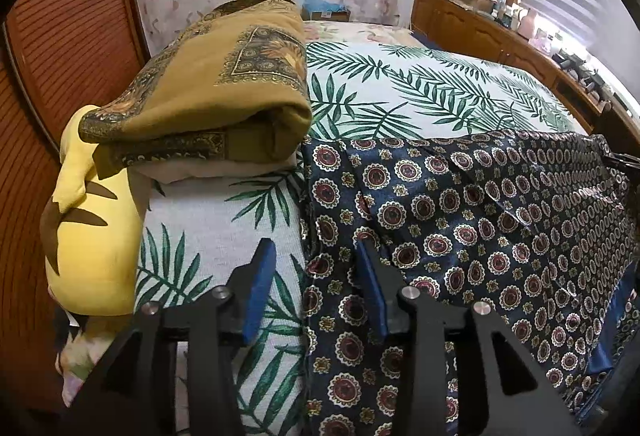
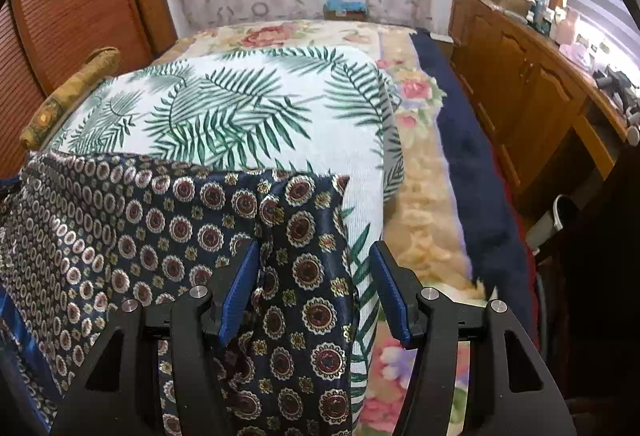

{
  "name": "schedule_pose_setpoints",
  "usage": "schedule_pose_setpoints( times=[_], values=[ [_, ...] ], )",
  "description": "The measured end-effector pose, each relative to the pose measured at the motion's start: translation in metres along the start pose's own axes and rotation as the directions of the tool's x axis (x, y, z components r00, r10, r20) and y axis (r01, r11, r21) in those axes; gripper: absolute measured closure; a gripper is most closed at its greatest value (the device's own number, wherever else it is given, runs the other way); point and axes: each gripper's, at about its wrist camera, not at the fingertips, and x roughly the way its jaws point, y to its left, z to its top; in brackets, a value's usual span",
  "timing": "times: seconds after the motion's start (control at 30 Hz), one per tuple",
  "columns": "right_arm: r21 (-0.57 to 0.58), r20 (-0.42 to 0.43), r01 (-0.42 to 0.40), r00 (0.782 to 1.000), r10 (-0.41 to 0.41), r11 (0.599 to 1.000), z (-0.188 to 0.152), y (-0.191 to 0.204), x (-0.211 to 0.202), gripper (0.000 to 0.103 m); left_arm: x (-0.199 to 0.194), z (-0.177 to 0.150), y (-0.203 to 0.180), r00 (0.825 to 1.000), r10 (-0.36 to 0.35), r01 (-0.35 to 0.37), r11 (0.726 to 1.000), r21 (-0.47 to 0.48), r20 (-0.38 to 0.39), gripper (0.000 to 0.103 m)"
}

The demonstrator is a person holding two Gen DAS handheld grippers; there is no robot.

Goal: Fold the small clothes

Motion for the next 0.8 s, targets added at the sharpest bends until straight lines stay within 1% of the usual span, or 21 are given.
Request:
schedule_pose_setpoints(
  times=[0.07, 0.13, 0.17, 0.2, 0.27, 0.3, 0.33, 0.37, 0.4, 0.43, 0.47, 0.5, 0.6, 0.63, 0.73, 0.8],
  values=[
    [-0.002, 0.003, -0.002, 1.000, 0.002, 1.000, 0.000, 0.001, 0.000, 0.044, 0.000, 0.001, 0.000, 1.000, -0.001, 0.001, 1.000, -0.004, 0.004, 0.062],
    [-0.006, 0.002, -0.012, 1.000, 0.012, 1.000, -0.001, 0.002, 0.000, 0.044, 0.003, 0.004, -0.002, 1.000, -0.020, 0.020, 1.000, 0.006, 0.001, 0.062],
    [-0.011, 0.003, -0.013, 1.000, 0.013, 1.000, -0.001, 0.003, 0.000, 0.045, 0.005, 0.007, -0.002, 0.999, -0.041, 0.041, 0.999, 0.013, 0.001, 0.062],
    [-0.012, 0.002, -0.034, 0.999, 0.034, 0.999, -0.001, 0.003, 0.001, 0.049, 0.007, 0.010, -0.001, 0.998, -0.056, 0.056, 0.998, 0.014, -0.002, 0.062],
    [-0.005, 0.006, -0.059, 0.998, 0.059, 0.998, 0.000, 0.003, 0.001, 0.063, 0.010, 0.017, 0.002, 0.996, -0.085, 0.085, 0.996, -0.004, -0.011, 0.062],
    [-0.007, 0.006, -0.060, 0.998, 0.060, 0.998, 0.000, 0.003, 0.001, 0.066, 0.011, 0.020, 0.005, 0.994, -0.107, 0.107, 0.994, -0.019, -0.014, 0.062],
    [-0.012, 0.004, -0.068, 0.998, 0.068, 0.998, 0.000, 0.004, 0.001, 0.075, 0.012, 0.021, 0.006, 0.993, -0.117, 0.116, 0.993, -0.025, -0.016, 0.063],
    [-0.014, 0.003, -0.085, 0.996, 0.086, 0.996, 0.001, 0.005, 0.002, 0.086, 0.012, 0.021, 0.007, 0.992, -0.125, 0.124, 0.992, -0.028, -0.021, 0.068],
    [-0.015, 0.002, -0.103, 0.995, 0.103, 0.995, 0.000, 0.005, 0.001, 0.090, 0.012, 0.022, 0.007, 0.989, -0.143, 0.142, 0.989, -0.028, -0.025, 0.080],
    [-0.022, 0.006, -0.106, 0.994, 0.106, 0.994, -0.001, 0.008, 0.001, 0.093, 0.012, 0.021, 0.006, 0.988, -0.155, 0.154, 0.988, -0.029, -0.027, 0.085],
    [-0.029, 0.011, -0.105, 0.994, 0.106, 0.994, -0.002, 0.009, 0.000, 0.095, 0.011, 0.019, 0.005, 0.987, -0.157, 0.156, 0.987, -0.024, -0.026, 0.095],
    [-0.035, 0.016, -0.111, 0.994, 0.111, 0.993, -0.003, 0.011, -0.001, 0.096, 0.009, 0.018, 0.003, 0.987, -0.162, 0.162, 0.987, -0.017, -0.022, 0.100],
    [-0.046, 0.070, -0.095, 0.993, 0.098, 0.994, -0.004, 0.017, -0.012, 0.098, -0.004, 0.016, -0.002, 0.987, -0.160, 0.160, 0.987, -0.012, 0.030, 0.103],
    [-0.050, 0.098, -0.082, 0.991, 0.087, 0.995, -0.003, 0.019, -0.018, 0.098, -0.011, 0.017, -0.004, 0.986, -0.156, 0.157, 0.988, -0.013, 0.059, 0.103],
    [-0.055, 0.176, -0.065, 0.982, 0.073, 0.996, 0.005, 0.025, -0.038, 0.099, -0.034, 0.029, -0.007, 0.979, -0.143, 0.146, 0.989, -0.014, 0.147, 0.103],
    [-0.056, 0.226, -0.054, 0.972, 0.066, 0.997, 0.014, 0.028, -0.053, 0.099, -0.046, 0.042, -0.011, 0.971, -0.152, 0.154, 0.988, 0.004, 0.185, 0.103]
  ],
)
